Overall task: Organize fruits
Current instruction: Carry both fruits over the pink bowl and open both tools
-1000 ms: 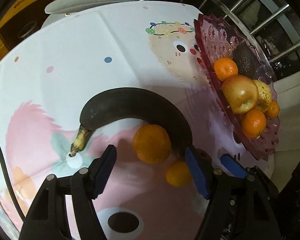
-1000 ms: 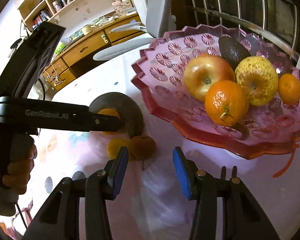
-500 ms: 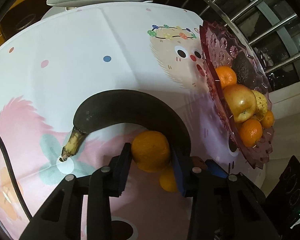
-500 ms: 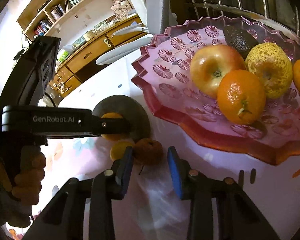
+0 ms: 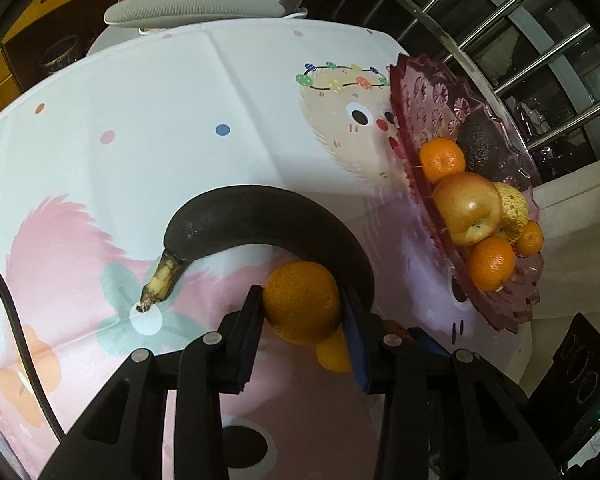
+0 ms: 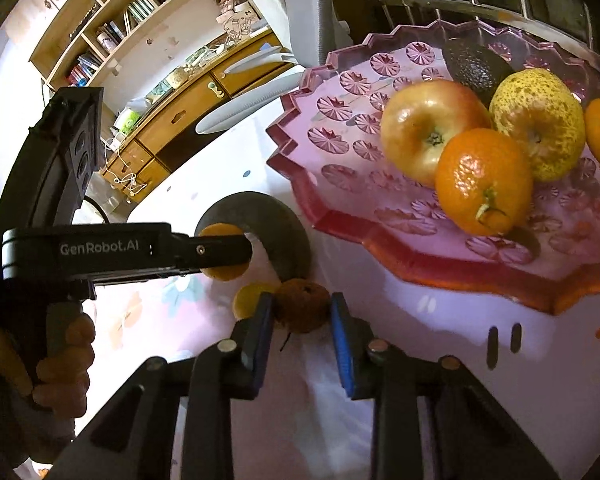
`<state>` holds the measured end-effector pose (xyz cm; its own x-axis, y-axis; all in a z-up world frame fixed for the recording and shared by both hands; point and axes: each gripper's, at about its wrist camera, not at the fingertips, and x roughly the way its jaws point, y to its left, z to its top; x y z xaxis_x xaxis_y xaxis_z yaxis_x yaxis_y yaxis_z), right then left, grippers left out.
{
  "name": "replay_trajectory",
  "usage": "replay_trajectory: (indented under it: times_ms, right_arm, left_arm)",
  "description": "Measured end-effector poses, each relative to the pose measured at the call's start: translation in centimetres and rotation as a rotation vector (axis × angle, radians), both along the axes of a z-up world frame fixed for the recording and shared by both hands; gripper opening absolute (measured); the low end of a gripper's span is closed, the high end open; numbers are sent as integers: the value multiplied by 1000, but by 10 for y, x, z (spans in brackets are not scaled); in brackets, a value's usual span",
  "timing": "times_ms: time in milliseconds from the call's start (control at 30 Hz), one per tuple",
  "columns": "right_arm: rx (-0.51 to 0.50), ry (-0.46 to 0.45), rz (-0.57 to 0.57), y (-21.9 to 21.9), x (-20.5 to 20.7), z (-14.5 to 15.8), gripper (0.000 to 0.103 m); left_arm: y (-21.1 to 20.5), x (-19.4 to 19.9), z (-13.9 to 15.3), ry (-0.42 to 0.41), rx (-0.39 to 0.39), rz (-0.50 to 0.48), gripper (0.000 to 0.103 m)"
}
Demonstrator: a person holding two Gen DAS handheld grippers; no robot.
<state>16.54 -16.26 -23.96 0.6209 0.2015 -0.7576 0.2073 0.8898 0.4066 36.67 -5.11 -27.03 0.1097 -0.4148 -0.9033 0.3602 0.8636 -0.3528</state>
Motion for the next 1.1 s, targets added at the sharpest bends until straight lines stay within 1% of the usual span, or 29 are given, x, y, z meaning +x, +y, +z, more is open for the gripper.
replay_trajectory:
  times_ms: [167,267,500,667,800,900,1100]
  right_arm:
    - [-17,-32,-13,3,-18,21,28]
    - [-35,-52,-42,4,-32,36,28]
    - [-82,-95,-109,0,-65,73,28]
    - [-105,-120,-142,-12,-82,97,28]
    - [-114,-129,-147,-25,-88,110,28]
    - [-119,-131,-128,-36,-88,116,28]
    - [-120,-106,-68,-68,-81,120,28]
  left_arm:
    - [-1,-12,24,-35,-10,-16,37]
    - [-3,-23,41,-62,-3,-36,37]
    - [-12,-52,86,-115,-41,-97,37]
    - [-22,-71,109,-141,-63,-133,37]
    - [-32,-82,120,-156,-70,-147,37]
    - [-44,-86,125,-162,-62,-143,37]
    - [-69,-86,128,-152,-58,-97,37]
